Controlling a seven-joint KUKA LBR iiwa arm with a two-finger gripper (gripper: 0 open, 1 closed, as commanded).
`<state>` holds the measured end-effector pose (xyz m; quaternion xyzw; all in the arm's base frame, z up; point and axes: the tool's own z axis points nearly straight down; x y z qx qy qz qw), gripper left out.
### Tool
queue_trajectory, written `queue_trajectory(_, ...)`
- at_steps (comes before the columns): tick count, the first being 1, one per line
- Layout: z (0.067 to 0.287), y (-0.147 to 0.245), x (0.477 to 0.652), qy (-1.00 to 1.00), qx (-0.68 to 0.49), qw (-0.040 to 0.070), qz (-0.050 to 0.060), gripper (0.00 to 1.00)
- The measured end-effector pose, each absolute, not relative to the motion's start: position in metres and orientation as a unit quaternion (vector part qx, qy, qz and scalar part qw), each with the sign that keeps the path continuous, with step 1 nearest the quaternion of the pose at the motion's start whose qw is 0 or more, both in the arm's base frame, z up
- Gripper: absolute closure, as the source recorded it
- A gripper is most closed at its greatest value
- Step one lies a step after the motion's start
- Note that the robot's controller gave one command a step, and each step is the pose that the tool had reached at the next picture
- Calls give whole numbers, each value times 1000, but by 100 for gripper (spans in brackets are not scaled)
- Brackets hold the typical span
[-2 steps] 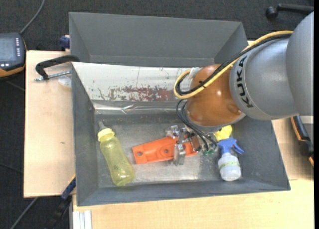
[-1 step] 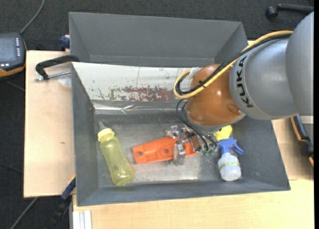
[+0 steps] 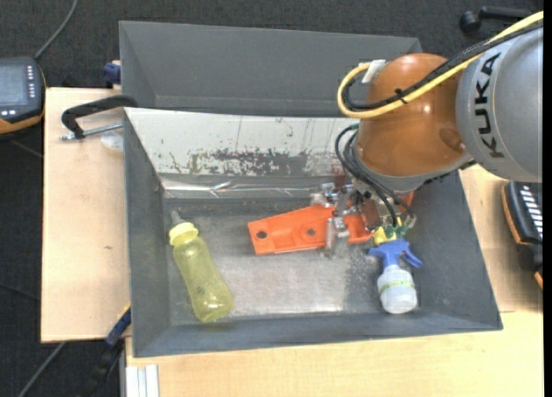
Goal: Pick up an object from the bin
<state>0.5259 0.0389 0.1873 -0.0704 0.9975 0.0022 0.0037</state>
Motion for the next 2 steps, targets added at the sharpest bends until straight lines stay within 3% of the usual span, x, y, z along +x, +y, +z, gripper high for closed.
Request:
queue_trajectory(1,187,39,526,998,-70,4,2,100)
queue_trajectory(2,323,41,533,998,-65,7,3,100)
